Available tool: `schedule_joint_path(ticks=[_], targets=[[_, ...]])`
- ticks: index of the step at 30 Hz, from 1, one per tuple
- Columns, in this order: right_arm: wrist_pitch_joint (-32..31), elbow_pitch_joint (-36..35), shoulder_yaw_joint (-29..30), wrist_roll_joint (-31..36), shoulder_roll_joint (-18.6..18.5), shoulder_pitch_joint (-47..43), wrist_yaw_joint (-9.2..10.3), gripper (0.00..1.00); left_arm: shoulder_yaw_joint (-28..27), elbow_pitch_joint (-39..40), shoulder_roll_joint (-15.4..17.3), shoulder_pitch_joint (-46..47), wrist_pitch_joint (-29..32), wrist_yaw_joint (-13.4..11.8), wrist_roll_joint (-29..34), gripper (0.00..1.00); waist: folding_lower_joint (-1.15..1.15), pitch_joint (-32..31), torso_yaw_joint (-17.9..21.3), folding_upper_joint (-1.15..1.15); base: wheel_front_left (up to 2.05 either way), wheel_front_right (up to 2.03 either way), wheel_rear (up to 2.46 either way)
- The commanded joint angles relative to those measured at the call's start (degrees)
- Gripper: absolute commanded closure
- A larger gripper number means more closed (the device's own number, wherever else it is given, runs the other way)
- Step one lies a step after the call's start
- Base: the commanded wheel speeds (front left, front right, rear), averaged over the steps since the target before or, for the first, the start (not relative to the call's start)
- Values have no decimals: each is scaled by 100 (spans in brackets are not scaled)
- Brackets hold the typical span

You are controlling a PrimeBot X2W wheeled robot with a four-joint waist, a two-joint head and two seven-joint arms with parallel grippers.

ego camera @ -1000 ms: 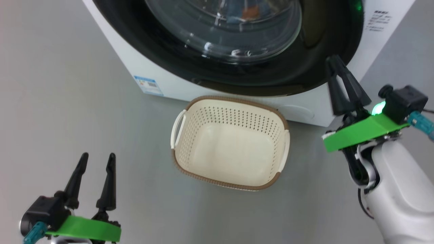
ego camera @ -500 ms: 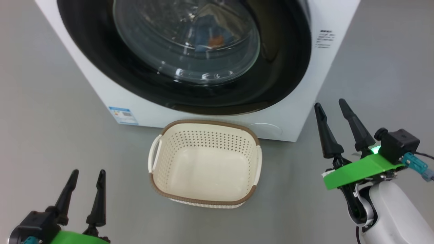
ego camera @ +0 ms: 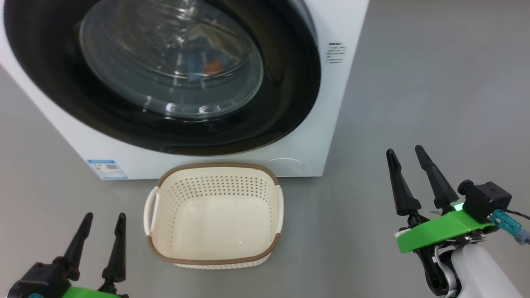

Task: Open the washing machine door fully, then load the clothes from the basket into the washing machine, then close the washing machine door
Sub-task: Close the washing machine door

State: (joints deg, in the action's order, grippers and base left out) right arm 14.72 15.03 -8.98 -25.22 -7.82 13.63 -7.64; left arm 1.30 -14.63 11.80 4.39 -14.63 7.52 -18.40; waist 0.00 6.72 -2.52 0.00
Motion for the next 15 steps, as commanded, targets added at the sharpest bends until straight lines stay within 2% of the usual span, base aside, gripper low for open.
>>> schedule_joint_path(ticks=[1,15], targets=[[28,-168,-76,38,-10,-35,15,0,-214,134,173,44,-37,-3,51,0,0,-72,235,0,0,0,0],[28,-256,86,49,3,-386,15,0,-256,124,238,-62,-37,-3,27,0,0,-167,704,0,0,0,0]])
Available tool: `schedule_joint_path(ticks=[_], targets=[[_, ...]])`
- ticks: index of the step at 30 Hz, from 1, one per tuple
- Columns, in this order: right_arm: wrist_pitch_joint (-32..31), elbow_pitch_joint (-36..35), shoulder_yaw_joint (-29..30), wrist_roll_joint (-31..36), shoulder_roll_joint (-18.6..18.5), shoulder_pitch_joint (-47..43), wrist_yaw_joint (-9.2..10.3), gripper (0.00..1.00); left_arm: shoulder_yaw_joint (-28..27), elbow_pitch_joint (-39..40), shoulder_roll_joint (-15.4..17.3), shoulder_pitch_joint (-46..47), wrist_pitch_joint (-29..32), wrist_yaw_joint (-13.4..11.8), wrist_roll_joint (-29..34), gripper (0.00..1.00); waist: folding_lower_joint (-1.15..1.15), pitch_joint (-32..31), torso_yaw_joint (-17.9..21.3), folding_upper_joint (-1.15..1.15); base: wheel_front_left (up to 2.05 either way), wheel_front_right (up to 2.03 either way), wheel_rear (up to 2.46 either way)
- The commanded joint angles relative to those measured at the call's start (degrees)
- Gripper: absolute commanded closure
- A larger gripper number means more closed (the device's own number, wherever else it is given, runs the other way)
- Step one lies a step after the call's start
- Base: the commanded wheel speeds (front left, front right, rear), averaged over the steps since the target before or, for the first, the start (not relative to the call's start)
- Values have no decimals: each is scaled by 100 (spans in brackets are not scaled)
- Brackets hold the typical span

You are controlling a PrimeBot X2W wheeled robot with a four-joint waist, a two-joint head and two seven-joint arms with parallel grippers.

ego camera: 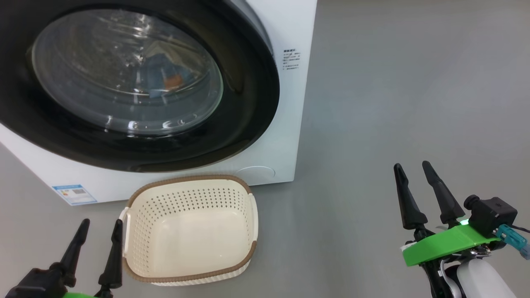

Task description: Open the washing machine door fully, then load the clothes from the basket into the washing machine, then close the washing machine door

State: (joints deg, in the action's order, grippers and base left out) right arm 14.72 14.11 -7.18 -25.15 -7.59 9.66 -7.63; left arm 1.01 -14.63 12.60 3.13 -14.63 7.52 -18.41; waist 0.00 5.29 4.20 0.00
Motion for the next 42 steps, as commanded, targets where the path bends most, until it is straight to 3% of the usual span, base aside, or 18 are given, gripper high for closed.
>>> schedule_joint_path(ticks=[1,16,17,22,30,34,42], targets=[[28,-164,-85,42,-18,-8,14,0,-233,128,159,56,-37,-3,24,0,0,-35,47,0,0,0,0],[28,-177,-6,59,15,-60,14,0,-307,95,112,36,-37,-3,42,0,0,-37,60,0,0,0,0],[-1,1,73,-3,33,-85,-1,100,-87,-20,-18,-17,2,0,-6,100,0,-38,62,0,0,0,0],[-7,355,-2,-15,152,-291,-1,100,-11,-308,-265,-99,14,0,-34,100,0,-38,62,0,0,0,0],[-108,319,54,-409,155,-309,0,100,-56,-271,-305,-91,136,0,-446,100,-13,-79,35,0,0,0,0],[-167,314,86,-633,157,-307,0,100,-77,-270,-327,-73,201,0,-681,100,-1,-84,19,0,0,0,0],[-287,296,155,-1078,163,-305,1,100,-124,-255,-373,-37,334,-1,-1152,100,0,-111,-12,0,0,0,0]])
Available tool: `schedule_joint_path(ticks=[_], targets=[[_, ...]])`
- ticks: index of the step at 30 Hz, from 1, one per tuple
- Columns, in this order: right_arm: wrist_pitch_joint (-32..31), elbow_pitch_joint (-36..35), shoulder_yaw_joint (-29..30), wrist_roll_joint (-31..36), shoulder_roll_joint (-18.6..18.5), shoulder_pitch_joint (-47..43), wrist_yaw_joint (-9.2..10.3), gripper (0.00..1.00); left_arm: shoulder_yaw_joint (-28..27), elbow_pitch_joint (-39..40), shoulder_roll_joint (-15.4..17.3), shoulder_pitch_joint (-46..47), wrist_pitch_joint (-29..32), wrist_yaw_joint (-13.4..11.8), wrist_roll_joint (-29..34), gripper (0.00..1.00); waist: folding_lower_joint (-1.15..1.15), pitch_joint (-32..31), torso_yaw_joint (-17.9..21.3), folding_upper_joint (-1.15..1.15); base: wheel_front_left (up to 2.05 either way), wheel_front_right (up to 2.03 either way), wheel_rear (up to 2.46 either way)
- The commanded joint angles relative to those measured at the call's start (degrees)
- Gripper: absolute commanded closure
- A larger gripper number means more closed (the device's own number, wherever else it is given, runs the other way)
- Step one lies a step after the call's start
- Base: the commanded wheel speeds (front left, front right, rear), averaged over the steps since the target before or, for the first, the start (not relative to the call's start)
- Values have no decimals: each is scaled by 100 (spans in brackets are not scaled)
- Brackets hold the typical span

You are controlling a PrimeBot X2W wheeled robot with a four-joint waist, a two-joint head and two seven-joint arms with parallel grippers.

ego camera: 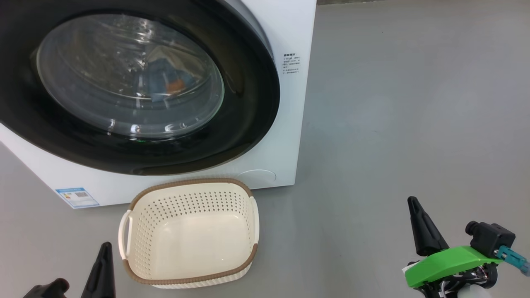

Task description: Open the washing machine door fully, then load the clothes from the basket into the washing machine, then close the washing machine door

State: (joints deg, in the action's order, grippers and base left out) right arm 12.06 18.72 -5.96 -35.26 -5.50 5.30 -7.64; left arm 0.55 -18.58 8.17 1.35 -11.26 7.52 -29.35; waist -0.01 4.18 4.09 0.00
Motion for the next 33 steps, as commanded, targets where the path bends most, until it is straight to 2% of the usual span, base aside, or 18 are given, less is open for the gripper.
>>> schedule_joint_path(ticks=[1,33], targets=[[-36,-168,42,-123,-45,131,2,100,-85,143,64,144,13,-1,-117,100,1,-4,-4,0,0,0,0],[-542,-262,349,-1871,5,113,6,100,-277,236,-117,249,552,-1,-1995,100,1,-124,-128,0,0,0,0]])
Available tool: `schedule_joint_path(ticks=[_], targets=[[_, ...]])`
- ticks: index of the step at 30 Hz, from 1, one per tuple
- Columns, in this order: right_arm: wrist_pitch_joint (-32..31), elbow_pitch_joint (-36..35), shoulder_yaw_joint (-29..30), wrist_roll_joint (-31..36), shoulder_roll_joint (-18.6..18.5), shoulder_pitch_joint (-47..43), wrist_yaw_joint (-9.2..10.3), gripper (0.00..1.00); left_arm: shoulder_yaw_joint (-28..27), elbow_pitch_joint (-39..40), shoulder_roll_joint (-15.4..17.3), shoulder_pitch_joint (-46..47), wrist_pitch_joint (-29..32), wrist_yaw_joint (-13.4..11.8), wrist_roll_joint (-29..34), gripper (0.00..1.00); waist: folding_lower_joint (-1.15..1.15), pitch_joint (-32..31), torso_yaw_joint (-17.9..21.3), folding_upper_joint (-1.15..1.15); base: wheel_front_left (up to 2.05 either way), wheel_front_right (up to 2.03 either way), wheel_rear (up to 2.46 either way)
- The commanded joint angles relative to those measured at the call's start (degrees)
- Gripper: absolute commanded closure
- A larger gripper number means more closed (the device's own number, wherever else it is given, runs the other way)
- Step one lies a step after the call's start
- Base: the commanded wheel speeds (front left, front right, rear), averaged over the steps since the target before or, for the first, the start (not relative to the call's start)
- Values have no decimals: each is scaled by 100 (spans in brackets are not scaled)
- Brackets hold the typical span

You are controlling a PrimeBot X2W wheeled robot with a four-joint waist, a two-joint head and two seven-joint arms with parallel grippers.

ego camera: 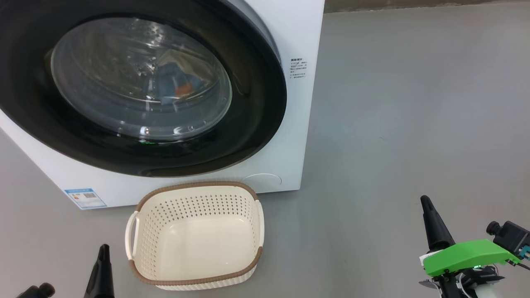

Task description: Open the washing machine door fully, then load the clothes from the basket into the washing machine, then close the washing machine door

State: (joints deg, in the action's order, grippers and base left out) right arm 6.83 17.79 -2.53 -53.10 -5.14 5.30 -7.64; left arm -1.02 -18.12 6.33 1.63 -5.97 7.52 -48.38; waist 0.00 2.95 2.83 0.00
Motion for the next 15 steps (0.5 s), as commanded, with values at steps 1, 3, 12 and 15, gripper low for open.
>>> schedule_joint_path(ticks=[1,3,12,15], targets=[[-36,-173,17,-141,-29,113,6,100,-126,193,61,224,41,-1,-151,100,0,-5,-6,0,0,0,0],[-68,-179,38,-250,-25,112,7,100,-138,199,50,231,74,-2,-269,100,0,-13,-13,0,0,0,0],[-217,-205,132,-736,-6,107,8,100,-192,226,-1,260,226,-2,-798,100,0,-47,-48,0,0,0,0],[-267,-214,164,-897,1,106,8,100,-210,234,-18,269,277,-2,-974,100,0,-58,-60,0,0,0,0]])
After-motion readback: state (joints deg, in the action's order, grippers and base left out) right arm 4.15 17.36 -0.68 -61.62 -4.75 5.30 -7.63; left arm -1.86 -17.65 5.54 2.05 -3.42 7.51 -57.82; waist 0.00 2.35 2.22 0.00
